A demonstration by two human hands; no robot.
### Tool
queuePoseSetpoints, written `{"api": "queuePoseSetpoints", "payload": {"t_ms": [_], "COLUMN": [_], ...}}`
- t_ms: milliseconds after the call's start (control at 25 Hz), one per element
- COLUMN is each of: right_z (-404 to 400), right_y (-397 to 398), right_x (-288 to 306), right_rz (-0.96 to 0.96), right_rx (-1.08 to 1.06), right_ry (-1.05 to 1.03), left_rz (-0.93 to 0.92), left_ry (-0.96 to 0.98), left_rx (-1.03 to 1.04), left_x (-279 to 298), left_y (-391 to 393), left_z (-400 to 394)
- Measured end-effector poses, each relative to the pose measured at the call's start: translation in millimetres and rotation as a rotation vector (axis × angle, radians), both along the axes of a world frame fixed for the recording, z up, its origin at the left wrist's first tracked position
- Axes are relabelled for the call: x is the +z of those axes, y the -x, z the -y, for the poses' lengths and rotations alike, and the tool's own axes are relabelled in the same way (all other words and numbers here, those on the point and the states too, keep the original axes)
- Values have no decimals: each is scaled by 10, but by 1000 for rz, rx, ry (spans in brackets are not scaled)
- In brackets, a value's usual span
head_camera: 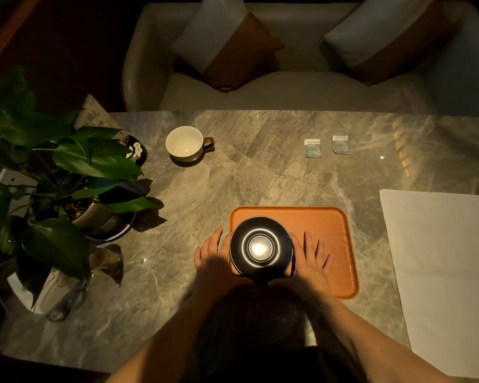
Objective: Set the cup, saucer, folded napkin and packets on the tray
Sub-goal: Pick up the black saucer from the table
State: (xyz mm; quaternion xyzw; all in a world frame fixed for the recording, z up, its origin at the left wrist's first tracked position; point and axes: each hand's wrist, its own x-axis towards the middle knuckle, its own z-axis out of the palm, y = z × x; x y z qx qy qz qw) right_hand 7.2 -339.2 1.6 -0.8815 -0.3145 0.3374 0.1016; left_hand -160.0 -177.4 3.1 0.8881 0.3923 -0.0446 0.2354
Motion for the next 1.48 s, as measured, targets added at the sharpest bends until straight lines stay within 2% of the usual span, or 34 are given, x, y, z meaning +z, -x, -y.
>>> {"api": "queuePoseSetpoints", "payload": {"t_ms": [440,1240,1480], "right_z": [-22,40,-81], "right_y": [9,-25,-443], "right_x": [-1,-2,198], "right_rz": [-10,22,213], "right_rx": [30,59,71], "right_ry": [39,19,-9], "left_rz": [-64,-106,-37], "left_ry": [119,117,224], "left_rx": [37,-8,50], "left_x": [-64,-20,30], "left_y": [124,167,175], "left_z": [-48,-137,-543]}}
